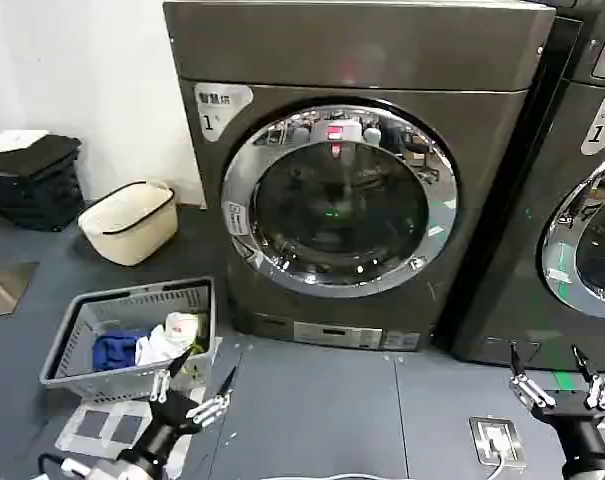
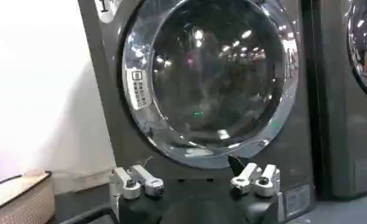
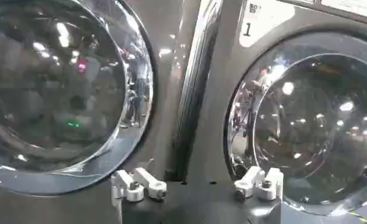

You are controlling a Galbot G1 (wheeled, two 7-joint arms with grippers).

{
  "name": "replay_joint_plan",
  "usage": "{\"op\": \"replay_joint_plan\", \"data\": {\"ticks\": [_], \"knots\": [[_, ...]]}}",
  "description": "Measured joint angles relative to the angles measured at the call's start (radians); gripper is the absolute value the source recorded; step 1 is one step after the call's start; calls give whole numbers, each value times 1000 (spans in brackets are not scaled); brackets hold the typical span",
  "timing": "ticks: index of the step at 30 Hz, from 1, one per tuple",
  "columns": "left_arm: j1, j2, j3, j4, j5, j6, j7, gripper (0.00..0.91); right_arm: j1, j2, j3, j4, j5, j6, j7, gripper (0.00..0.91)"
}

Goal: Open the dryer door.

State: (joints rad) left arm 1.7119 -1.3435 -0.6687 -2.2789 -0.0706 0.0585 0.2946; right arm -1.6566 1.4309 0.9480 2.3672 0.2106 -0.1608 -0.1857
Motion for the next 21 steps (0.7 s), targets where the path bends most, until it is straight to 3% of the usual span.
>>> {"op": "replay_joint_plan", "data": {"ticks": [14,21], "knots": [[14,-10,0,-38,22,-12,18,907,140,-288,-163,-120,185,67,-20,907],[33,-27,-4,-66,48,-28,22,907,279,-450,-312,-195,265,72,-11,907]]}}
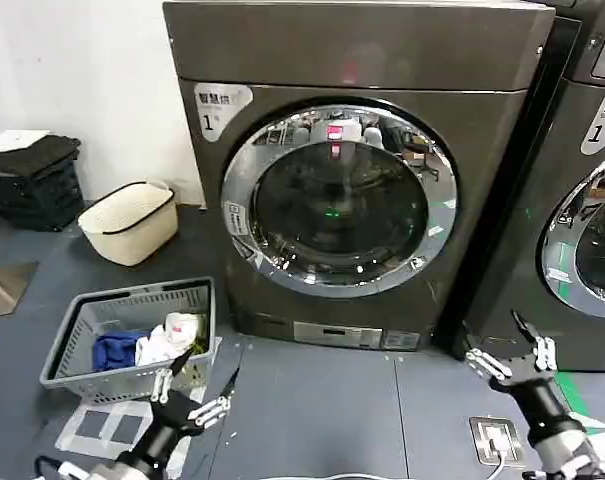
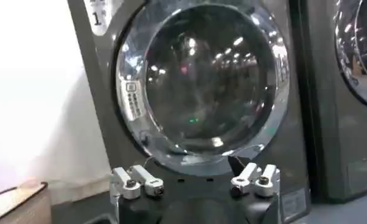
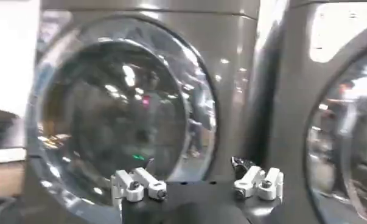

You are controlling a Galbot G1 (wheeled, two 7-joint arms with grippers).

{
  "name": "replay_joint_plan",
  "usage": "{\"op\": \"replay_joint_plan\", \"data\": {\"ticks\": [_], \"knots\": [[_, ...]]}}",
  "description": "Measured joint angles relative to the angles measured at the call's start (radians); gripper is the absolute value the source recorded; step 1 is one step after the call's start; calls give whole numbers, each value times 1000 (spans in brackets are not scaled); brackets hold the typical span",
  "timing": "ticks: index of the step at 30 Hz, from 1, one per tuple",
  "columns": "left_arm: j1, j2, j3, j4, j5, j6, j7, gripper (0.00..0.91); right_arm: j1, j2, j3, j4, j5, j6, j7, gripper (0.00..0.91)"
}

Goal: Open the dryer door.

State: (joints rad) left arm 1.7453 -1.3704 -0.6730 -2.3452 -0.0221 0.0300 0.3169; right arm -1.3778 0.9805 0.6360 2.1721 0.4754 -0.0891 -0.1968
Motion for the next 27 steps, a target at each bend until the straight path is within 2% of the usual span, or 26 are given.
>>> {"op": "replay_joint_plan", "data": {"ticks": [5,11,15,27], "knots": [[12,-20,3,-11,24,-6,0,907,112,-73,-119,-55,37,12,-5,907],[30,-35,1,-22,35,-9,-1,907,261,-114,-260,-123,78,29,-19,907],[44,-36,-5,-31,39,-11,-1,907,364,-119,-344,-167,103,34,-24,907],[67,-48,-10,-62,48,-12,0,907,596,-108,-532,-283,121,44,-51,907]]}}
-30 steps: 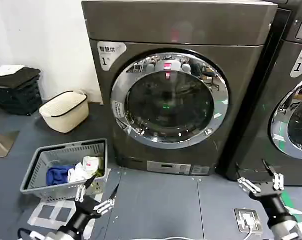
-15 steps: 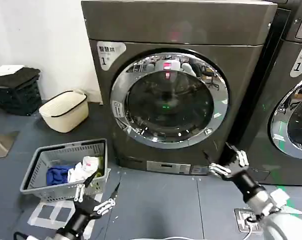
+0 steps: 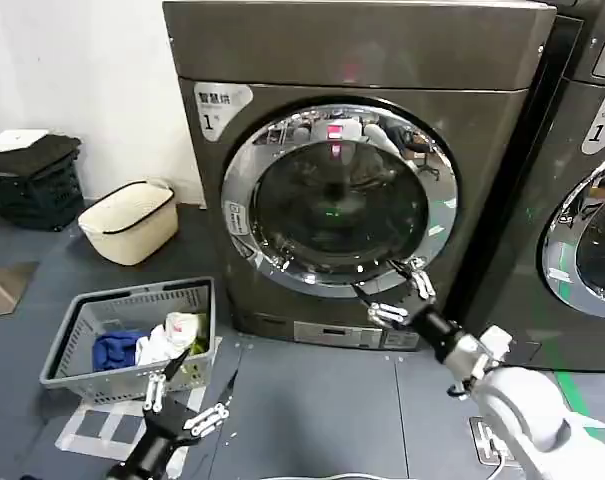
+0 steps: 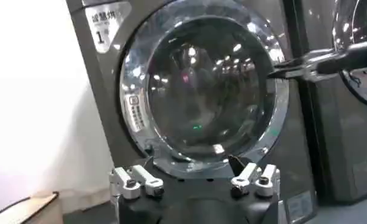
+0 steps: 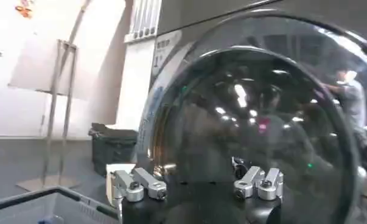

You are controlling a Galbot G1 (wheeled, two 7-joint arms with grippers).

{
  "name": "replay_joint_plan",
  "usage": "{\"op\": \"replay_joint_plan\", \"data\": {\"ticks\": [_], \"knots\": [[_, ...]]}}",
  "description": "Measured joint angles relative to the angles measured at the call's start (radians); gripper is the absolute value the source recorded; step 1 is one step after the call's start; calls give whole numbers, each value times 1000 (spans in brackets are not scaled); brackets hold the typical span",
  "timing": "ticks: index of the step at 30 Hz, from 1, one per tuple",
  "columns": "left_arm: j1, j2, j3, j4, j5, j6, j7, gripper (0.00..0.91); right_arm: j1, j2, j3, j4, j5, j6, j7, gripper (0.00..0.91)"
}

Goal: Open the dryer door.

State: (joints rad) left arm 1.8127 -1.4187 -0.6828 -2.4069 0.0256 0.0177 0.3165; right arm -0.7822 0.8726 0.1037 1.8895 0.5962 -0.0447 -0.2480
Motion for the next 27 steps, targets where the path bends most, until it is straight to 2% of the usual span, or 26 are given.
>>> {"op": "replay_joint_plan", "data": {"ticks": [13,27], "knots": [[3,-5,-1,-3,0,-2,0,907,200,47,-159,-124,21,12,-16,907],[9,-13,-2,-23,0,-2,0,907,335,95,-283,-214,24,11,-20,907]]}}
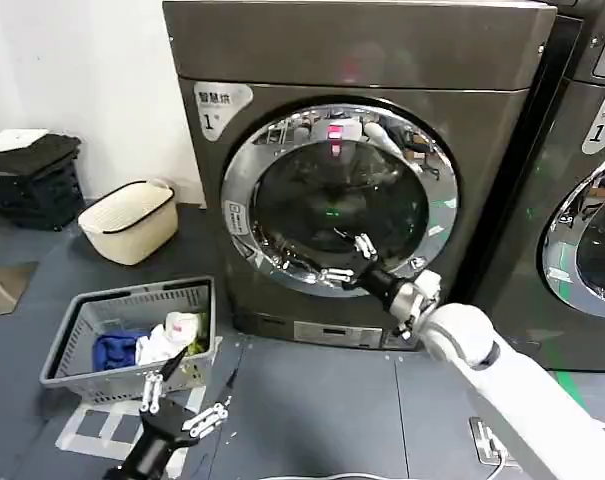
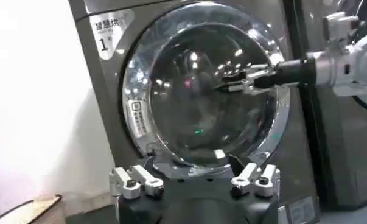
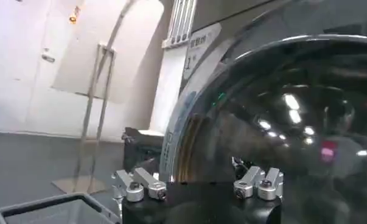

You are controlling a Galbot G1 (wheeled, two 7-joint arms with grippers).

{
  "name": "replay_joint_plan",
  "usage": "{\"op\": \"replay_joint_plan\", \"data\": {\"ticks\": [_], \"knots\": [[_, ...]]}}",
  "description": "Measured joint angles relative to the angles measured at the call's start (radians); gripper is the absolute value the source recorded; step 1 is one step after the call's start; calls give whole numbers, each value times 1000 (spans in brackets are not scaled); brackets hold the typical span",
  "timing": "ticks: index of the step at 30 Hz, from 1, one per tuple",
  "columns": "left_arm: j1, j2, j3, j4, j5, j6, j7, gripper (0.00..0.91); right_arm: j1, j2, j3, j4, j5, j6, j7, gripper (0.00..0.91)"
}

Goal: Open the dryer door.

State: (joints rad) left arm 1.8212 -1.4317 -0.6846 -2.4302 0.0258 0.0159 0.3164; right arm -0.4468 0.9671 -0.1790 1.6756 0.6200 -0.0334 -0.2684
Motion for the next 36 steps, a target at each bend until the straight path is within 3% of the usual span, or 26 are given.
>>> {"op": "replay_joint_plan", "data": {"ticks": [36], "knots": [[9,-13,3,-15,2,-2,0,907,188,181,-148,-231,-61,-4,32,907]]}}
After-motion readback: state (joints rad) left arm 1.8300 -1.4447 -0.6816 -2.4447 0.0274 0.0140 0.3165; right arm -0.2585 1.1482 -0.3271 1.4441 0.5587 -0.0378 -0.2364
